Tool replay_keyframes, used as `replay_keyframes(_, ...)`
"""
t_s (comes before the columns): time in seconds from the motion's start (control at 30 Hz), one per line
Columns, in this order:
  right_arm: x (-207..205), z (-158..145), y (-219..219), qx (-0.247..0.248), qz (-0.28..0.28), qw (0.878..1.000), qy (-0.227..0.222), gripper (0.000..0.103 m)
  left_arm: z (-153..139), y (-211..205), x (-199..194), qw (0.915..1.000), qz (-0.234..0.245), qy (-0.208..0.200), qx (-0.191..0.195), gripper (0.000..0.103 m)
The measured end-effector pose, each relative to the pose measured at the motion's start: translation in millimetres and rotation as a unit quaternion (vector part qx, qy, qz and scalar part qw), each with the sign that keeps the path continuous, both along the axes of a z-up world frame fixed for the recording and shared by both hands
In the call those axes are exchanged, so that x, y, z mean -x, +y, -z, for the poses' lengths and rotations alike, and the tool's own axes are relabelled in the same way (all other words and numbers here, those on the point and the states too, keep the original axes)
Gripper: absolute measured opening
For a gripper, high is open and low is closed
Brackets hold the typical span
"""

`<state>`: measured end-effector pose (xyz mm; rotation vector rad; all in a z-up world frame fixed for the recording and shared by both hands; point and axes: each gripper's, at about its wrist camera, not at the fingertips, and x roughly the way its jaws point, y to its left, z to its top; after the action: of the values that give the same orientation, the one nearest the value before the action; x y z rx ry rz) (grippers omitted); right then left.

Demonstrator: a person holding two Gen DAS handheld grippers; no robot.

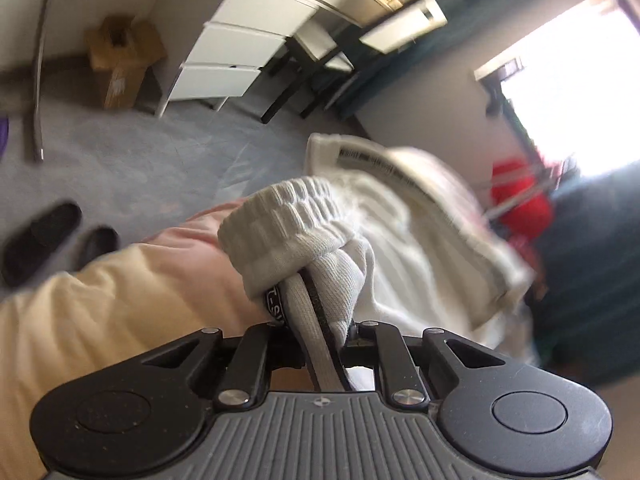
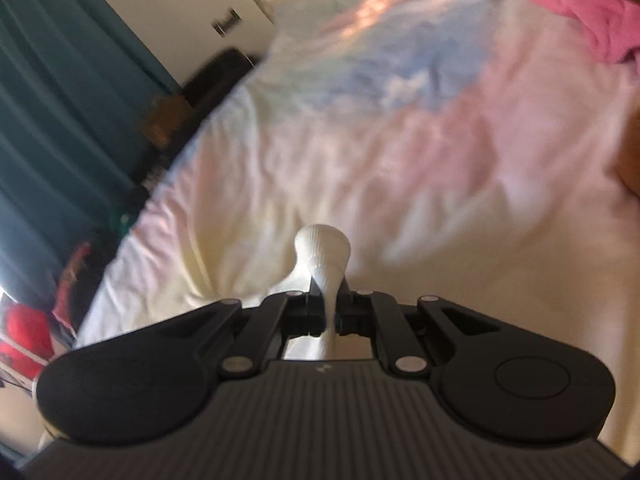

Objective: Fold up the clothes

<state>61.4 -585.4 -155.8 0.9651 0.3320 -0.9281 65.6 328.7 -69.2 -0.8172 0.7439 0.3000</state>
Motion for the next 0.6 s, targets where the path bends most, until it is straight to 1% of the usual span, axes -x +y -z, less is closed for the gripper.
replay_keyframes(0.07,2.9,5.9,-5.3,-0.023,-0.004,1.000,0.014,0.012,7.0,-13.8,1.9,0.9990,0.016,0.015,-0.039,0.022)
replay_keyframes(0.1,5.5,8.5,-6.6,-0.035,-0.006,0.999,0.014,0.014,8.7,-18.3,2.4,0.9982,0.024,0.019,-0.052,0.028)
replay_keyframes(0.17,12.4,10.1,-8.5,-0.058,-0.004,0.998,0.010,0.026,9.2,-23.0,4.1,0.9970,0.036,0.024,-0.064,0.038)
replay_keyframes(0.2,15.6,9.0,-7.7,-0.063,-0.003,0.998,0.008,0.035,9.2,-24.9,5.0,0.9964,0.043,0.026,-0.069,0.047)
replay_keyframes(0.23,18.7,7.5,-6.5,-0.066,-0.002,0.998,0.006,0.047,9.2,-26.8,5.8,0.9957,0.049,0.028,-0.073,0.054)
replay_keyframes(0.27,20.9,3.9,-3.8,-0.061,-0.005,0.998,0.001,0.065,7.9,-29.1,7.5,0.9948,0.055,0.030,-0.081,0.057)
replay_keyframes(0.33,22.7,-5.0,2.9,-0.040,-0.010,0.999,-0.004,0.077,4.2,-35.7,9.8,0.9913,0.062,0.036,-0.110,0.066)
replay_keyframes(0.4,17.5,-18.6,10.2,0.006,-0.026,1.000,0.000,0.076,-2.2,-45.9,12.3,0.9855,0.064,0.048,-0.149,0.069)
replay_keyframes(0.47,9.4,-32.5,22.3,0.063,-0.043,0.997,0.015,0.077,-13.6,-63.4,15.3,0.9778,0.071,0.048,-0.191,0.070)
replay_keyframes(0.5,3.2,-34.4,26.4,0.074,-0.062,0.995,0.010,0.077,-19.1,-73.6,15.5,0.9750,0.076,0.043,-0.204,0.072)
replay_keyframes(0.57,-9.0,-38.2,34.8,0.096,-0.099,0.990,0.001,0.077,-29.8,-95.4,14.9,0.9700,0.087,0.029,-0.225,0.073)
replay_keyframes(0.6,-15.2,-40.1,39.0,0.107,-0.118,0.987,-0.004,0.076,-35.6,-108.4,13.3,0.9683,0.095,0.020,-0.230,0.073)
